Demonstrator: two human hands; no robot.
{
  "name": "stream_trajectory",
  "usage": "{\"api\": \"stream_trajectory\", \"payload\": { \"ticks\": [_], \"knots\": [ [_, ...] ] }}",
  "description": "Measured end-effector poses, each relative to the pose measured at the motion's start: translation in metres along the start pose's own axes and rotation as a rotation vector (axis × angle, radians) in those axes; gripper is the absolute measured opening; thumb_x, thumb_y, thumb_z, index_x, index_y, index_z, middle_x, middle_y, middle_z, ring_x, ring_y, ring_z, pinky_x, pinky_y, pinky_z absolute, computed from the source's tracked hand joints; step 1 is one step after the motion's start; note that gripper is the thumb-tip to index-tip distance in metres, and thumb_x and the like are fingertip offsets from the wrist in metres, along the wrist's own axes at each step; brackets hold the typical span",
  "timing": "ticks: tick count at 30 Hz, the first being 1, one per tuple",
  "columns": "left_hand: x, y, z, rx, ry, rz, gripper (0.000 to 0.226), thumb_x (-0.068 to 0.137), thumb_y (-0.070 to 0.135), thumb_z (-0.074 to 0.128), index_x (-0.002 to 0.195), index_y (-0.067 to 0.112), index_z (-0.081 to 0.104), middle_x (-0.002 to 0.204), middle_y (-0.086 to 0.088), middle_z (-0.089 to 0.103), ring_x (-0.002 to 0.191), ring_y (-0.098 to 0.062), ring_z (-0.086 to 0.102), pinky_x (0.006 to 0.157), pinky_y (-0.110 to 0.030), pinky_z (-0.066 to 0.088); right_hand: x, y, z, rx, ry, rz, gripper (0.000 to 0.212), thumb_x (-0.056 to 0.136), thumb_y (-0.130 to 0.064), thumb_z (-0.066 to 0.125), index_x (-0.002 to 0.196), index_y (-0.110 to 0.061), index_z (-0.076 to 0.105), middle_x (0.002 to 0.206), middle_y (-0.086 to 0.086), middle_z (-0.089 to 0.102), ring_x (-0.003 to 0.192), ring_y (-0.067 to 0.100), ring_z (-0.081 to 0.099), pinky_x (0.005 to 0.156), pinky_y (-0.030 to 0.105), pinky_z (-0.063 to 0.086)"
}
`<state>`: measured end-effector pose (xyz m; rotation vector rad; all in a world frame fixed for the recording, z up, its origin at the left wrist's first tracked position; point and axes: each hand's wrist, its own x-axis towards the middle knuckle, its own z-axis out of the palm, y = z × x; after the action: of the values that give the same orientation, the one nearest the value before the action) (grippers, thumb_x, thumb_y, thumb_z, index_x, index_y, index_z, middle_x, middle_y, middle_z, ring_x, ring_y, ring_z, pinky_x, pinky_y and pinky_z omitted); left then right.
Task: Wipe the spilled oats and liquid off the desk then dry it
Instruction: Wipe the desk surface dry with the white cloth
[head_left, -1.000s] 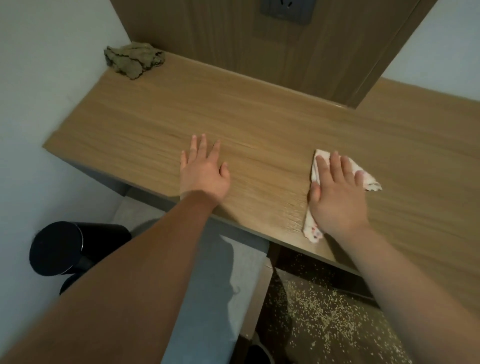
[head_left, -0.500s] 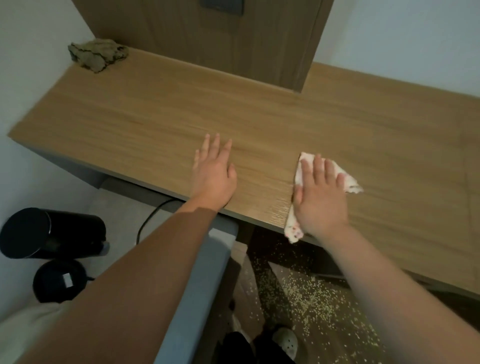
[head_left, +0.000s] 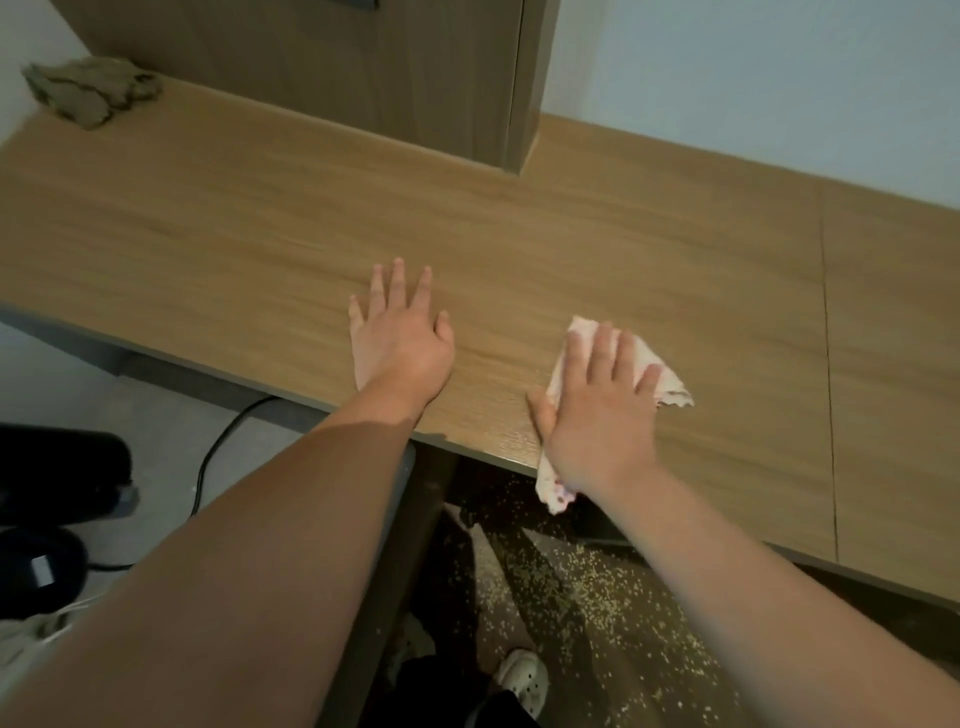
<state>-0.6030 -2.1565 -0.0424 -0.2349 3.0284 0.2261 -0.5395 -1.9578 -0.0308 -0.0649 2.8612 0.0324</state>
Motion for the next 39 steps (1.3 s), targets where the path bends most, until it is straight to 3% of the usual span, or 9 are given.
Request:
{"api": "stream_trajectory", "payload": {
  "ticks": [2,4,11,17,20,23,29,35,39],
  "knots": [
    [0.000,0.000,0.001,0.000,0.008,-0.006,0.059,0.101,0.041,0.024,0.156,0.026,0.011,0.164,-0.004,0.001,0.151,-0.023,-0.004,0.121,-0.049,0.004,-0.027,-0.010,0.003,-0.057,-0.019,-0.347,0.070,0.097,-0.061,-0.001,0.152,-0.020,-0.017,0.158,0.014,-0.021,0.145,0.038,-0.020,0.118,0.061,0.002],
    [0.001,0.000,0.001,-0.001,0.005,-0.005,0.059,0.101,0.041,0.025,0.156,0.026,0.011,0.164,-0.004,0.001,0.151,-0.023,-0.003,0.121,-0.049,0.004,-0.027,0.004,-0.004,-0.069,-0.062,-0.514,0.066,0.098,-0.061,0.005,0.152,-0.026,-0.014,0.159,0.008,-0.020,0.145,0.033,-0.021,0.118,0.060,0.001],
    [0.001,-0.001,0.002,-0.032,0.012,-0.008,0.059,0.100,0.040,0.027,0.156,0.026,0.014,0.164,-0.003,0.002,0.151,-0.022,-0.003,0.121,-0.048,0.003,0.082,-0.024,-0.021,0.138,0.014,0.130,0.065,0.102,-0.051,0.013,0.157,-0.019,0.000,0.163,0.012,-0.010,0.149,0.034,-0.011,0.116,0.064,0.001],
    [0.003,-0.001,0.005,-0.011,0.021,-0.012,0.058,0.100,0.039,0.026,0.156,0.027,0.012,0.164,-0.003,0.002,0.151,-0.022,-0.002,0.121,-0.048,0.004,0.024,0.016,-0.007,-0.005,0.008,-0.426,0.062,0.099,-0.054,0.001,0.155,-0.027,-0.007,0.162,0.005,-0.012,0.149,0.028,-0.014,0.119,0.056,-0.003],
    [0.005,-0.002,0.004,-0.001,0.003,-0.018,0.059,0.100,0.039,0.025,0.156,0.028,0.010,0.164,-0.002,0.000,0.151,-0.022,-0.003,0.121,-0.048,0.004,0.082,0.053,-0.018,-0.009,0.092,-0.035,0.066,0.098,-0.047,0.006,0.157,-0.017,0.003,0.164,0.011,0.001,0.151,0.030,0.000,0.117,0.060,0.009],
    [0.004,-0.001,0.003,0.005,-0.010,-0.026,0.060,0.100,0.039,0.025,0.156,0.028,0.007,0.164,-0.002,-0.002,0.151,-0.022,-0.005,0.121,-0.048,0.004,0.147,0.035,-0.040,0.178,0.068,0.319,0.065,0.103,-0.045,0.014,0.157,-0.011,0.003,0.164,0.014,-0.004,0.150,0.032,-0.003,0.117,0.062,0.006],
    [0.004,-0.001,0.002,-0.043,-0.010,-0.043,0.062,0.100,0.036,0.028,0.156,0.025,0.004,0.164,-0.001,-0.003,0.151,-0.019,-0.007,0.122,-0.046,0.000,0.102,-0.023,-0.022,0.072,0.107,-0.337,0.060,0.101,-0.040,0.016,0.156,-0.020,0.013,0.164,0.008,0.006,0.151,0.027,0.002,0.118,0.053,0.003],
    [0.002,-0.001,0.002,-0.025,-0.019,-0.039,0.061,0.101,0.037,0.026,0.156,0.026,0.002,0.164,-0.002,-0.006,0.151,-0.021,-0.007,0.122,-0.046,0.000,0.146,-0.003,-0.039,0.071,0.100,-0.191,0.059,0.103,-0.040,0.020,0.157,-0.019,0.009,0.165,0.003,0.003,0.151,0.024,0.001,0.120,0.053,0.004],
    [0.002,0.001,0.000,-0.027,-0.034,-0.050,0.062,0.100,0.038,0.027,0.156,0.027,0.002,0.164,-0.001,-0.007,0.151,-0.020,-0.008,0.122,-0.046,0.000,0.196,-0.044,-0.051,0.068,0.084,-0.320,0.057,0.104,-0.042,0.018,0.157,-0.023,0.009,0.165,0.000,0.002,0.151,0.023,-0.002,0.119,0.053,0.001]
  ]
}}
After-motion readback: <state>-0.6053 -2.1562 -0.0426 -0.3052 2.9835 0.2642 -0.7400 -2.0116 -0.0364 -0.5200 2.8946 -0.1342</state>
